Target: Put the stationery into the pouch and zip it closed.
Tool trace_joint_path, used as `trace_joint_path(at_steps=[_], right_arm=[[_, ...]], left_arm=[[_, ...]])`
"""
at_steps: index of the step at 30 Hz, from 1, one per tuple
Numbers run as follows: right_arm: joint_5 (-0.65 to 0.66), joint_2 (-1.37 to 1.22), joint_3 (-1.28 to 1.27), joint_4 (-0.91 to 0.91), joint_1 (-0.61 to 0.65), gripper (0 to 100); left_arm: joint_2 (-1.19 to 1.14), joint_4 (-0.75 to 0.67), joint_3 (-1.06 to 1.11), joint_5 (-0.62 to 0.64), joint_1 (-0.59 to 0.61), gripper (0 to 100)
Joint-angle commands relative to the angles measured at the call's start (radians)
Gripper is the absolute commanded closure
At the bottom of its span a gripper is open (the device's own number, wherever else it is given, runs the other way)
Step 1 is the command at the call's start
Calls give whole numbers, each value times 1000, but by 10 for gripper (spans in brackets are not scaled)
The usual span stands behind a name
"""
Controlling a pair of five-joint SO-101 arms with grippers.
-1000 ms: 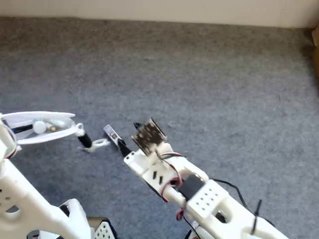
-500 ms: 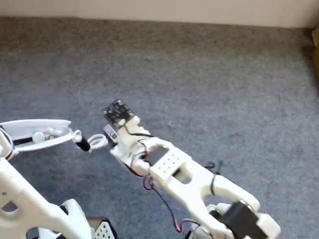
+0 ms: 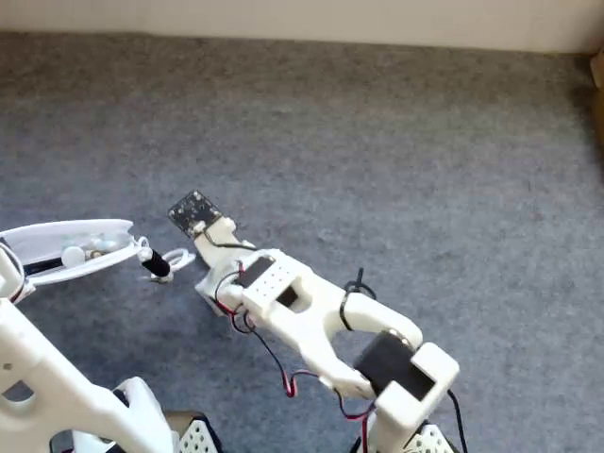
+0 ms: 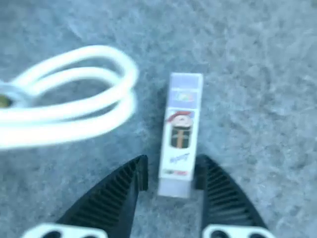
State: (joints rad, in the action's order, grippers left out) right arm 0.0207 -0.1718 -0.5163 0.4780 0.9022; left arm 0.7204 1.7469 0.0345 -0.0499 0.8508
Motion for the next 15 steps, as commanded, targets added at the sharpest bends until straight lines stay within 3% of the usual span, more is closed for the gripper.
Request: trace_joint_path(at_steps=[1,6,15], right_arm=[[-6,2,85,10,-24,967],[25,58,62,41,-28,995],[55,315,-44,435,-74,995]], left_arm=[[7,-3,-16,8,2,993],[7,-2,-16,8,2,993],[7,5,-16,8,-127,993]])
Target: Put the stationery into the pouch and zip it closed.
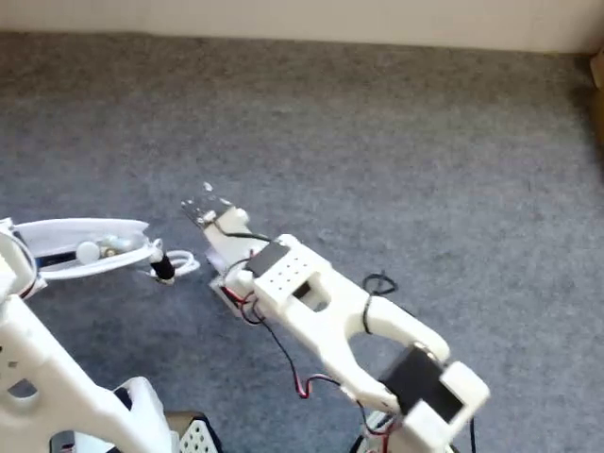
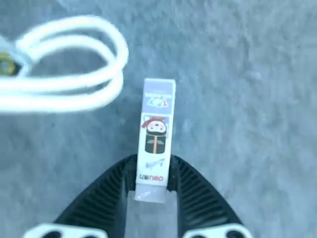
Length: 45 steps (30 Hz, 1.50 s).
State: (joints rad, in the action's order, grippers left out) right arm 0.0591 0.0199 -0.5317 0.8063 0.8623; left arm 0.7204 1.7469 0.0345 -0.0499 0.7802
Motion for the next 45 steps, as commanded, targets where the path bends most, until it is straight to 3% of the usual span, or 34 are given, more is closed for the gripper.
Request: trace_joint_path(at_steps=[1,8,13,30,33,35,45], right_arm=[[18,150,-59,127,-42,995],[9,329,-314,139,-27,982],[-138,390,-354,147,-28,845],[-138,114,-188,82,1,875],[-137,97,-179,81,5,936],[-137,117,-185,65,7,998],[-143,519,-352,54,2,995]], left_arm=[[7,8,-16,8,-59,993],[7,3,41,9,-113,993],[7,3,47,9,-110,993],[7,3,79,9,-110,993],[7,0,102,8,-113,993],[7,0,108,8,-114,993],[7,6,101,3,-165,993]])
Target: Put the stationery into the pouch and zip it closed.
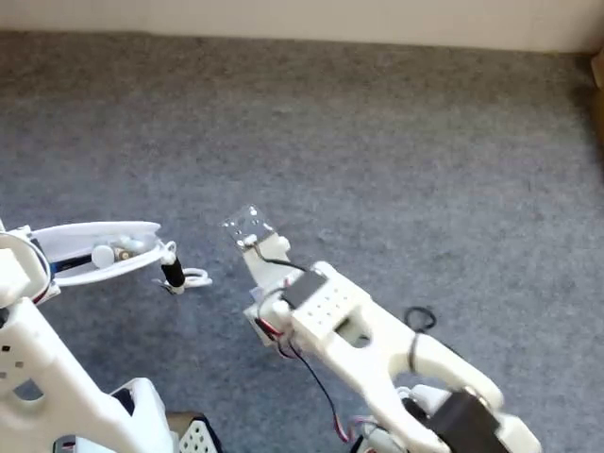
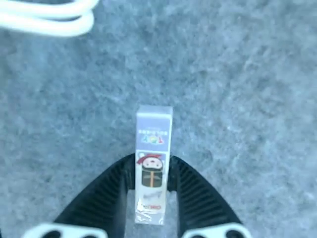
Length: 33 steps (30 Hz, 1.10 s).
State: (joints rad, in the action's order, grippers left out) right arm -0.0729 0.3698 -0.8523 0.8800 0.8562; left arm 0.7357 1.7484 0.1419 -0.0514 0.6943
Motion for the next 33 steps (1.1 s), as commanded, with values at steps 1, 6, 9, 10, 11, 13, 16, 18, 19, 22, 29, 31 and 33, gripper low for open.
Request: trace_joint_path(at_steps=[1,6,9,10,11,13,16,18,19,22,29,31,33], right_arm=[[-11,222,-54,-19,8,995],[-6,518,-183,-15,7,995],[-6,704,-246,-13,7,995],[-6,765,-263,-13,7,995],[-6,820,-275,-13,7,995],[-6,929,-289,-13,7,995],[-5,1064,-292,-13,7,995],[-5,1142,-286,-13,7,995],[-5,1175,-285,-15,7,995],[-5,1247,-285,-15,7,995],[-5,1356,-189,-51,12,995],[-5,1357,-145,-111,12,995],[-5,1357,-117,-191,13,995]], left_arm=[[-8,6,-5,5,-105,993],[-10,6,-7,11,-231,993],[-13,6,-16,11,-306,993],[-15,6,-25,11,-331,993],[-16,6,-36,11,-351,993],[-16,6,-62,11,-384,993],[-16,6,-102,11,-420,993],[-16,6,-113,11,-447,993],[-16,6,-110,11,-469,993],[-16,8,-96,12,-535,993],[-18,6,-73,12,-559,993],[-18,6,-54,12,-559,993],[-18,5,-35,12,-559,993]])
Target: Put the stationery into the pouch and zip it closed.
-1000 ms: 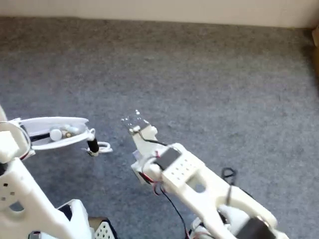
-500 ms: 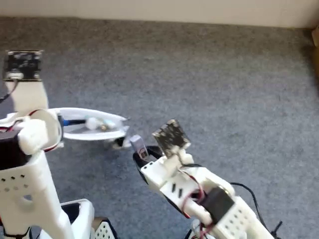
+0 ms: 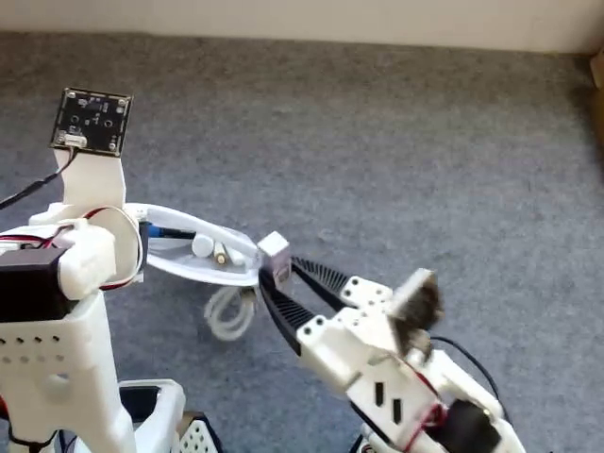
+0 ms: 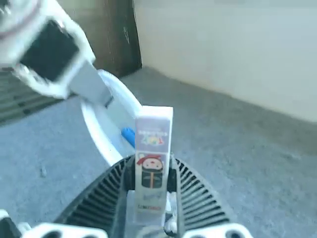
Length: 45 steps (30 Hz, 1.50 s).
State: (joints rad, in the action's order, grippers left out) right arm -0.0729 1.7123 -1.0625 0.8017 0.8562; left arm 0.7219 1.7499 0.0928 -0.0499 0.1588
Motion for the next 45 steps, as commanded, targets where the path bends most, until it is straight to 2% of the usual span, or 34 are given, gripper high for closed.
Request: trace_joint_path(at_steps=[1,10,18,33,38,45], right_arm=[[-5,13,101,-160,13,995],[-11,-143,73,-447,16,995],[-11,-283,68,-598,136,995],[-6,-576,-97,-974,139,995],[-11,-628,-127,-1056,139,995],[-6,-628,-127,-1059,139,991]], left_arm=[[-4,3,24,11,-24,993],[-1,3,35,11,-24,993],[-2,3,35,11,-24,993],[2,3,35,11,-24,993],[2,3,36,11,-24,993],[2,2,62,11,-24,993]])
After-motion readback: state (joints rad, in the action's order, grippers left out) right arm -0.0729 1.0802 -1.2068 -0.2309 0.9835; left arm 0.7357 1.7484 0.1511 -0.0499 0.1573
